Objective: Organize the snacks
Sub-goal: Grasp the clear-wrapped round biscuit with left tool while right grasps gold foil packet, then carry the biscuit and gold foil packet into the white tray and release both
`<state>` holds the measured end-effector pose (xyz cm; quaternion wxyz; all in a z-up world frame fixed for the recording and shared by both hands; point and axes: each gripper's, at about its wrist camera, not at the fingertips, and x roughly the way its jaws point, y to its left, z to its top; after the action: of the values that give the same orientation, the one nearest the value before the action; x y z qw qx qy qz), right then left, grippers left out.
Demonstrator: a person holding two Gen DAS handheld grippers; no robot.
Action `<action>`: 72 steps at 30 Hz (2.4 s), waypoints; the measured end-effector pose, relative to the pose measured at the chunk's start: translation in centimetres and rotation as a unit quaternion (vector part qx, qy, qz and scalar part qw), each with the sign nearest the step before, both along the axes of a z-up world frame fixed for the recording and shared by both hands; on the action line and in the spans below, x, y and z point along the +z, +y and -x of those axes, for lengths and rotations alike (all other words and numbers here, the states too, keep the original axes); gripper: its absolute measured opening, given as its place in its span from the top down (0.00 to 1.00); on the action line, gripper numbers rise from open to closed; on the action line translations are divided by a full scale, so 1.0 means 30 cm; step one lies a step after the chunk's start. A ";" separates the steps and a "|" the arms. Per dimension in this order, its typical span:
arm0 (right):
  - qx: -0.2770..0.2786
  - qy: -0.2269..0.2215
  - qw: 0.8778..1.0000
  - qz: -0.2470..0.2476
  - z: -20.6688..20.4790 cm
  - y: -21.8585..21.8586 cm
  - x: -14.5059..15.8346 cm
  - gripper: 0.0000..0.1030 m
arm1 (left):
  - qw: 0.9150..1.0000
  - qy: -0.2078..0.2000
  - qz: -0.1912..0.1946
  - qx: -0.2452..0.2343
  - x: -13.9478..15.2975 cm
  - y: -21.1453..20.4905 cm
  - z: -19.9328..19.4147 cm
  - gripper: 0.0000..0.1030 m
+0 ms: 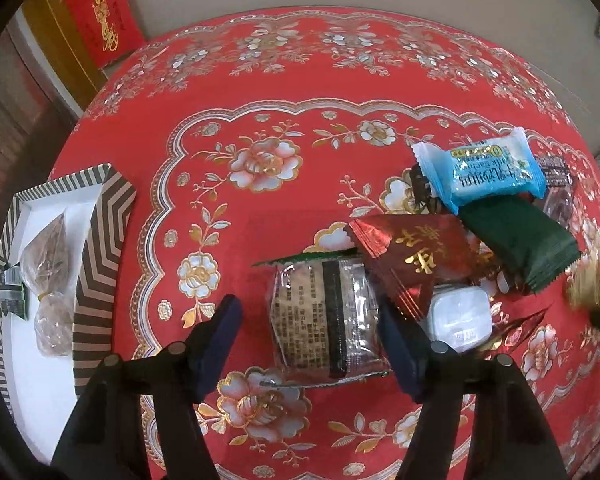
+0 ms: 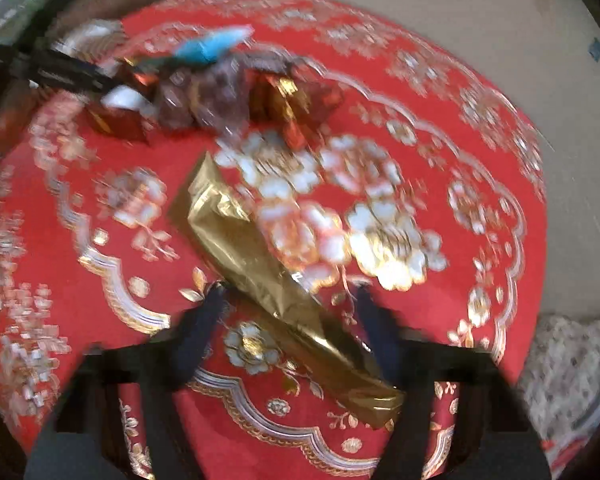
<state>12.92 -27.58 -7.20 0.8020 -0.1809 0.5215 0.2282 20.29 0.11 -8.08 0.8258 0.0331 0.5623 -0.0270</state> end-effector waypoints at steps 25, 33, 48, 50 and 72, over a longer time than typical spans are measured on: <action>-0.080 -0.066 0.987 -0.122 0.219 0.354 0.123 0.87 | 0.998 -0.057 -0.007 0.001 0.104 0.109 0.296 0.52; -0.083 -0.085 0.984 -0.134 0.214 0.465 0.147 0.87 | 0.997 -0.072 -0.013 0.010 0.131 0.143 0.334 0.52; -0.100 -0.103 0.978 -0.153 0.161 0.620 0.186 0.87 | 0.996 -0.086 -0.002 0.027 0.176 0.211 0.362 0.52; -0.098 -0.103 0.978 -0.156 0.151 0.646 0.192 0.87 | 0.995 -0.090 -0.004 0.031 0.193 0.234 0.362 0.52; -0.020 -0.103 0.980 -0.172 0.075 1.098 0.289 0.86 | 0.985 -0.106 -0.013 0.133 0.268 0.712 0.363 0.52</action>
<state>10.67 5.36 1.45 0.8751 -0.0529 0.3923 0.2783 9.40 21.49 -0.05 0.8767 -0.0287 0.4709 0.0934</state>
